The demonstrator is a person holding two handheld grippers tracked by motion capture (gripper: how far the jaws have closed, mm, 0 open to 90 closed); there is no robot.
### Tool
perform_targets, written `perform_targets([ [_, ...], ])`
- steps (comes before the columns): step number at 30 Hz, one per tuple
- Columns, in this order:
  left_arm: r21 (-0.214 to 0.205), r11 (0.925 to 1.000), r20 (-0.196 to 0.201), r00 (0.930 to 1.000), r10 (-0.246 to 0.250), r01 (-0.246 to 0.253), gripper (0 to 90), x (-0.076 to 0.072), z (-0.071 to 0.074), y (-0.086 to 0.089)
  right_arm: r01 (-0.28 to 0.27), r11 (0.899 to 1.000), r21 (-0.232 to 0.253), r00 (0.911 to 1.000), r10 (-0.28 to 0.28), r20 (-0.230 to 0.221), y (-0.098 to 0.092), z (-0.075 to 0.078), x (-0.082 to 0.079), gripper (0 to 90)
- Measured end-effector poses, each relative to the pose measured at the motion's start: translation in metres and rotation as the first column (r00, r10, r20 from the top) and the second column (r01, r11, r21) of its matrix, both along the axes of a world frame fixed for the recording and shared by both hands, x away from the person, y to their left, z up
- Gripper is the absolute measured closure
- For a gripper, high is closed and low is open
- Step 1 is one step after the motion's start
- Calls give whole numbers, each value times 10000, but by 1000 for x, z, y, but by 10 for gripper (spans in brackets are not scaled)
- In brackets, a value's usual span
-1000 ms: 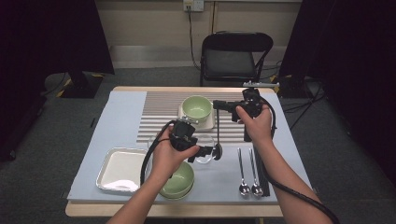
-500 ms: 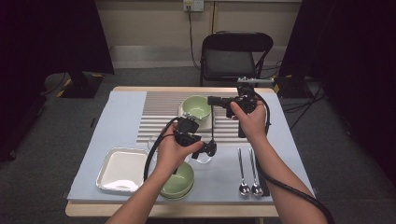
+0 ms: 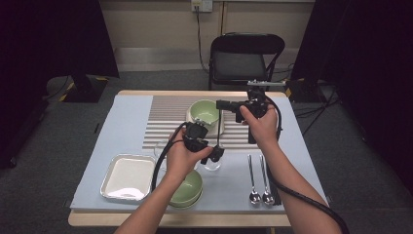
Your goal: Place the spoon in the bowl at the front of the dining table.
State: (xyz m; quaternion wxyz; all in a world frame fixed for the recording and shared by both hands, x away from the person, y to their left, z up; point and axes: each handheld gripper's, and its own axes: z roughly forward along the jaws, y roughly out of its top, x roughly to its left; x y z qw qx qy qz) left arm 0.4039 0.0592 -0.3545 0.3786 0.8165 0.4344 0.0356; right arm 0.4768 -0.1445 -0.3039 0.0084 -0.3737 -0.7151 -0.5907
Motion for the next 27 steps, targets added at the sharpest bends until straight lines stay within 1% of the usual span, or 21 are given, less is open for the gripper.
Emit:
perform_targets([
  [2, 103, 9999, 71, 9999, 85, -85, 320, 1, 0, 3, 8, 10000, 15, 10000, -8, -45, -1, 0, 0, 900],
  [3, 217, 9997, 170, 9998, 140, -143, 321, 1, 0, 5, 21, 10000, 46, 10000, -21, -71, -2, 0, -1, 900],
  [4, 281, 9992, 225, 9994, 277, -283, 322, 1, 1, 7, 59, 10000, 64, 9999, -59, -87, -3, 0, -1, 900],
  [8, 306, 9981, 353, 9980, 519, -530, 324, 3, 2, 15, 87, 9998, 203, 9999, -85, -113, -5, 1, -1, 900],
  [9, 290, 9980, 327, 9979, 555, -565, 324, 3, 2, 16, 66, 9997, 218, 9999, -64, -103, -5, 2, -1, 900],
  [10, 371, 9974, 372, 9975, 608, -622, 324, 3, 2, 18, 66, 9998, 206, 9999, -64, -101, -5, 2, -2, 900],
  [12, 387, 9966, 423, 9966, 713, -729, 324, 4, 2, 21, 33, 9998, 202, 10000, -32, -64, -4, 3, -2, 900],
  [13, 420, 9967, 422, 9968, 676, -694, 324, 4, 2, 23, 28, 9998, 195, 10000, -27, -53, -3, 4, -2, 900],
  [14, 496, 9960, 489, 9962, 714, -738, 324, 4, 2, 24, 28, 9998, 190, 10000, -27, -60, -3, 4, -2, 900],
  [18, 590, 9945, 531, 9951, 829, -860, 325, 5, 2, 27, -5, 9998, 185, 10000, 6, -64, -2, 4, -2, 900],
  [19, 628, 9941, 605, 9946, 848, -886, 326, 5, 2, 29, -2, 9998, 196, 10000, 3, -67, -2, 4, -3, 900],
  [23, 664, 9924, 617, 9931, 1000, -1040, 326, 7, 2, 34, 24, 9997, 242, 9999, -21, -113, -3, 3, -3, 900],
  [25, 614, 9921, 645, 9923, 1057, -1097, 327, 7, 2, 36, 60, 9995, 311, 9999, -55, -143, -4, 2, -3, 900],
  [27, 688, 9915, 634, 9924, 1058, -1101, 327, 8, 2, 38, 58, 9994, 335, 9999, -53, -151, -5, 1, -3, 900],
])
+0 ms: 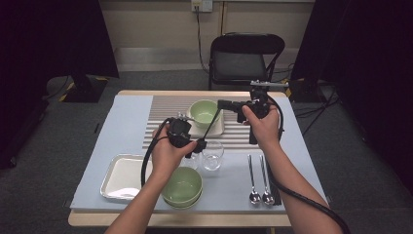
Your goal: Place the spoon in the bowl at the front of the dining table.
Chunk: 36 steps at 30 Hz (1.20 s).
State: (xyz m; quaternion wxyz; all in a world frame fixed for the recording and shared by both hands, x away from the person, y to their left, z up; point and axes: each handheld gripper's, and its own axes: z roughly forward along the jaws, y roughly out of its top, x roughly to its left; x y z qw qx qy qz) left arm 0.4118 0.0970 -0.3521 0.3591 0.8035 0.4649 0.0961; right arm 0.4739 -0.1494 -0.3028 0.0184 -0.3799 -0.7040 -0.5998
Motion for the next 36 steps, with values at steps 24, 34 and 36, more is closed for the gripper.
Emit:
perform_targets([
  [24, -144, 9985, 171, 9985, 527, -524, 338, 8, 0, 19, 213, 9997, -148, 9998, -214, -49, -3, -3, -4, 900],
  [34, -341, 9988, 238, 9991, 354, -346, 303, 3, 5, 24, 414, 9991, 78, 9990, -412, -152, -8, -7, 1, 900],
  [36, -375, 9989, 217, 9994, 281, -273, 303, 2, 5, 24, 447, 9990, 68, 9989, -446, -150, -7, -8, 2, 900],
])
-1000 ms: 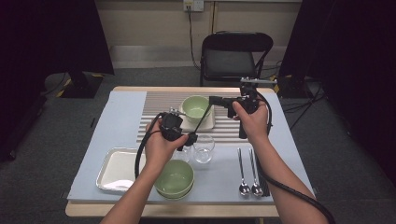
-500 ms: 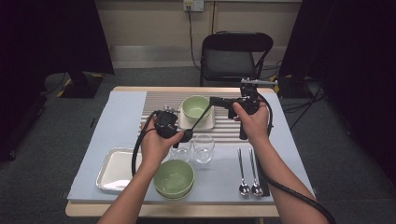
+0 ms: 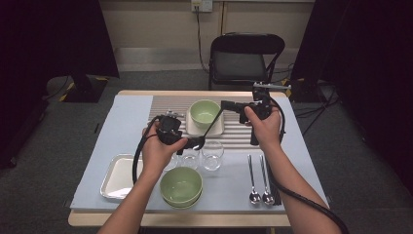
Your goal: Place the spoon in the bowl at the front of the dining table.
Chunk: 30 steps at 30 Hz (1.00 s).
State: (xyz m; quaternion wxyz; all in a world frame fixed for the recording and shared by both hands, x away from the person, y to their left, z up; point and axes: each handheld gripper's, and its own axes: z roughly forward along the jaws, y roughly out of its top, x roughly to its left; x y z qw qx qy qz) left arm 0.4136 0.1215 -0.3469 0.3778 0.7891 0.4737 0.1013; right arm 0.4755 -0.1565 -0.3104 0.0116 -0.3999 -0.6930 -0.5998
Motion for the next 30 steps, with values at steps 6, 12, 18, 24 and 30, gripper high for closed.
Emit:
perform_targets([
  [6, -128, 9999, -55, 9999, -113, 112, 298, -3, 0, 1, -86, 10000, 16, 9999, 86, -66, 5, -1, 2, 900],
  [12, -163, 9996, -132, 9997, -225, 222, 298, -2, -3, -1, -115, 9999, 46, 9999, 115, -77, 7, 1, 2, 900],
  [18, -115, 9996, -276, 9993, -269, 266, 299, 2, -9, -6, -109, 9999, 110, 9999, 110, -92, 9, 6, 3, 900],
  [24, 89, 9999, -177, 9998, 136, -134, 299, 7, -15, -4, -107, 9998, 179, 9998, 110, -142, 7, 5, 2, 900],
  [30, -17, 10000, -248, 9997, 41, -41, 300, 7, -15, -2, 2, 9994, 359, 9996, 7, -269, 3, 1, 4, 900],
])
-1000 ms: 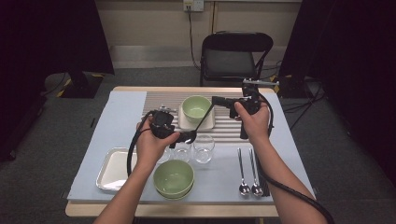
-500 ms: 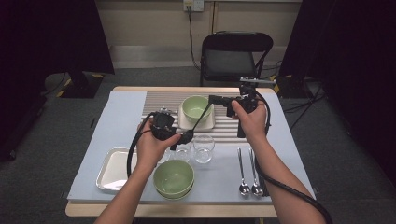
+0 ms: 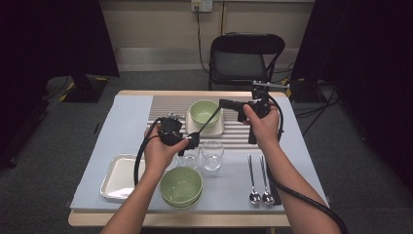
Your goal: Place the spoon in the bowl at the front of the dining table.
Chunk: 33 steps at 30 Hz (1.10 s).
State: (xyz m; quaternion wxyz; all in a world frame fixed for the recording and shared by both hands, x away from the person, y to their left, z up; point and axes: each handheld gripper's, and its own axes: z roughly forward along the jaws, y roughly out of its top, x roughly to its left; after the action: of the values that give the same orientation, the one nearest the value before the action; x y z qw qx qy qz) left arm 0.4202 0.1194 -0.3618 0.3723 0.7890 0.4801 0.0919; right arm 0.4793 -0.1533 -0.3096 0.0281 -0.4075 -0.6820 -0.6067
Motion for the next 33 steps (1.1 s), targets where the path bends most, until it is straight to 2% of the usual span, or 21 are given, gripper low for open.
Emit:
perform_targets([
  [2, -20, 10000, -9, 10000, -22, 22, 300, -1, 1, 2, 37, 9998, -195, 10000, -36, 67, 0, 0, 1, 900],
  [10, -290, 9992, -16, 9996, -269, 268, 272, -6, 4, 11, 262, 9995, -147, 9996, -261, 51, -6, -1, 5, 900],
  [22, -461, 9986, -78, 9996, -261, 257, 260, -15, 4, 27, 424, 9987, -299, 9991, -423, 23, -4, -1, 12, 900],
  [33, -415, 9988, -105, 9996, -269, 265, 260, -21, 4, 40, 546, 9979, -335, 9985, -547, -8, -2, -2, 18, 900],
])
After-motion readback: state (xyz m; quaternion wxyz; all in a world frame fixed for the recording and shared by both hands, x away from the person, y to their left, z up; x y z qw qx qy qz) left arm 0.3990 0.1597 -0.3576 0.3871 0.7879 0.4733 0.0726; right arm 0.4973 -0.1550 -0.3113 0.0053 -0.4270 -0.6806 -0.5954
